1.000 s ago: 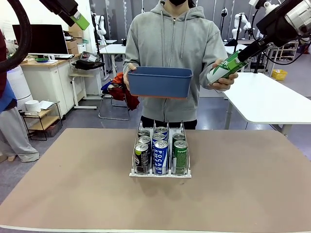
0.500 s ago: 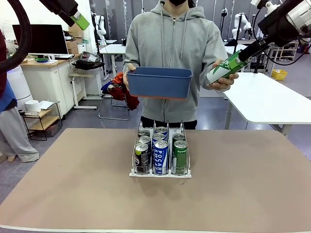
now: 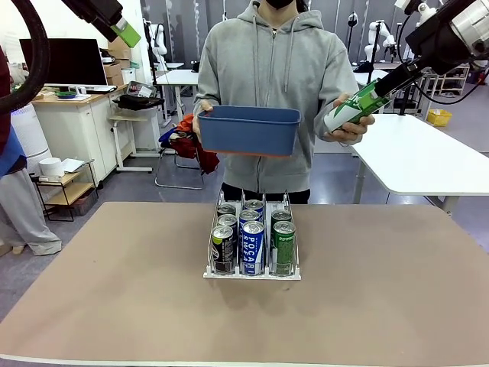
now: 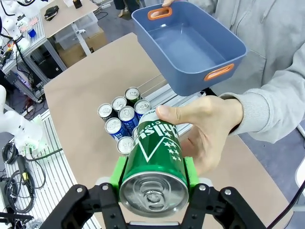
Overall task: Fill the beverage cans into the dispenser.
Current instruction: Place the picked Sprite in the line of the Automatic Can Dispenser with the same cans.
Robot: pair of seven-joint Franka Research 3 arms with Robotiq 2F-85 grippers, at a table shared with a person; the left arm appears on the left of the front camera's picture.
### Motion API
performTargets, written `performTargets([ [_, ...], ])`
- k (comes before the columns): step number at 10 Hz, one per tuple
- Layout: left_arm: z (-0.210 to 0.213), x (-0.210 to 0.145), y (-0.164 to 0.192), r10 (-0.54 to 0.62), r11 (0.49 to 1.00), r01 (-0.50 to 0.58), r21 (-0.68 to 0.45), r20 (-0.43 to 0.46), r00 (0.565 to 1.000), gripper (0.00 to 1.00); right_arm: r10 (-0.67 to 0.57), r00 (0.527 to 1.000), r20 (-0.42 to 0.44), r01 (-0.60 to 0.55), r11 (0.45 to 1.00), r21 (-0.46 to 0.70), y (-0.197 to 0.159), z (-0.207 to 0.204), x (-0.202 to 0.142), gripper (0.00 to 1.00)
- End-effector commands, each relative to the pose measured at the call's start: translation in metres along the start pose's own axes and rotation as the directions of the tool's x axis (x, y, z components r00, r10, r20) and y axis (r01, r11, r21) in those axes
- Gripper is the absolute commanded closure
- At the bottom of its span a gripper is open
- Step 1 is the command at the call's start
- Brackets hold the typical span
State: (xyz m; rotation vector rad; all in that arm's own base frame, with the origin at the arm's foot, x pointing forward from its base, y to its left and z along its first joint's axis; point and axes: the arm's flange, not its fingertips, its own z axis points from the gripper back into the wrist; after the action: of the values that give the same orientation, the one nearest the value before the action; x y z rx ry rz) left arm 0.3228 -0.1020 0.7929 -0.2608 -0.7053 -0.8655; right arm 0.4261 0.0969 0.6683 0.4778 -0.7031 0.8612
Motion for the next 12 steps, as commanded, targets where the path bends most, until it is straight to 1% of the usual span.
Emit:
performTargets([
  [1,-0.0011,-0.0003,0.0009,0.007,1.000,-0.007,0.012,0.004,1.000,0.00,0.001,1.000,0.000,-0.001,1.000,0.000,0.0001,0.0001,0.0001,1.00],
  [12,-0.0011,-0.0003,0.0009,0.007,1.000,-0.007,0.012,0.004,1.000,0.00,0.001,1.000,0.000,-0.001,1.000,0.000,0.0001,0.0001,0.0001,1.00],
])
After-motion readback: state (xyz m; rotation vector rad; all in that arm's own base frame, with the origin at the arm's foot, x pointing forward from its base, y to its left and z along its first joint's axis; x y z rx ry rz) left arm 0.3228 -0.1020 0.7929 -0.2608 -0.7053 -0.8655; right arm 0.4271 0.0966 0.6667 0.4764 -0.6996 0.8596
